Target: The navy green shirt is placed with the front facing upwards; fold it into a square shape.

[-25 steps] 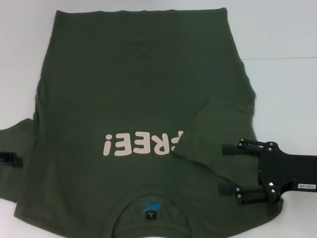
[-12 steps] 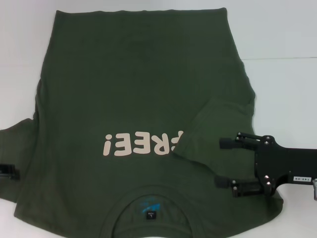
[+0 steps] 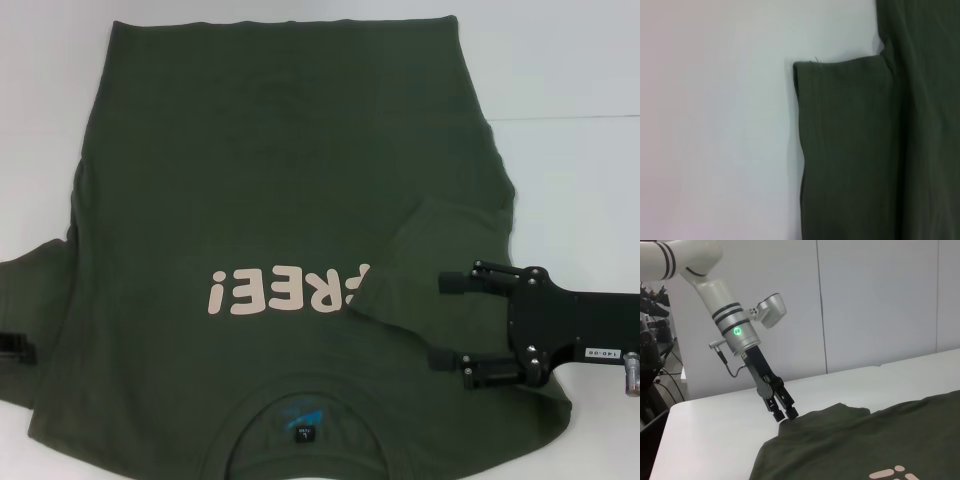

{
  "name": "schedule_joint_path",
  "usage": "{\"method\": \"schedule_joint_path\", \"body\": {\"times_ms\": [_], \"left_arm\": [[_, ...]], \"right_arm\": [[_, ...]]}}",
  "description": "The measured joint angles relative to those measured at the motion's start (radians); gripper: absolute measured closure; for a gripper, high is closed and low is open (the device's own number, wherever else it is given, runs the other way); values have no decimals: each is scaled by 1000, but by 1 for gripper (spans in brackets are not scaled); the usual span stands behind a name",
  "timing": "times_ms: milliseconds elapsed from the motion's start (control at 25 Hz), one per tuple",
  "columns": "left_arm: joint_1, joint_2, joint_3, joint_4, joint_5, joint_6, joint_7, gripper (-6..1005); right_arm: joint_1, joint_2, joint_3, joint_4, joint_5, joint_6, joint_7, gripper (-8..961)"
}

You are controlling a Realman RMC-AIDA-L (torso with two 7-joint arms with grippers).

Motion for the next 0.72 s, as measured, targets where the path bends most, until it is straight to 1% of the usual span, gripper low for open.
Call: {"method": "schedule_joint_path", "body": {"times_ms": [720], "left_arm": [[13,0,29,-14,2,-39,-1,83]], "right_arm": [[12,0,-24,-1,0,27,4,50]]}}
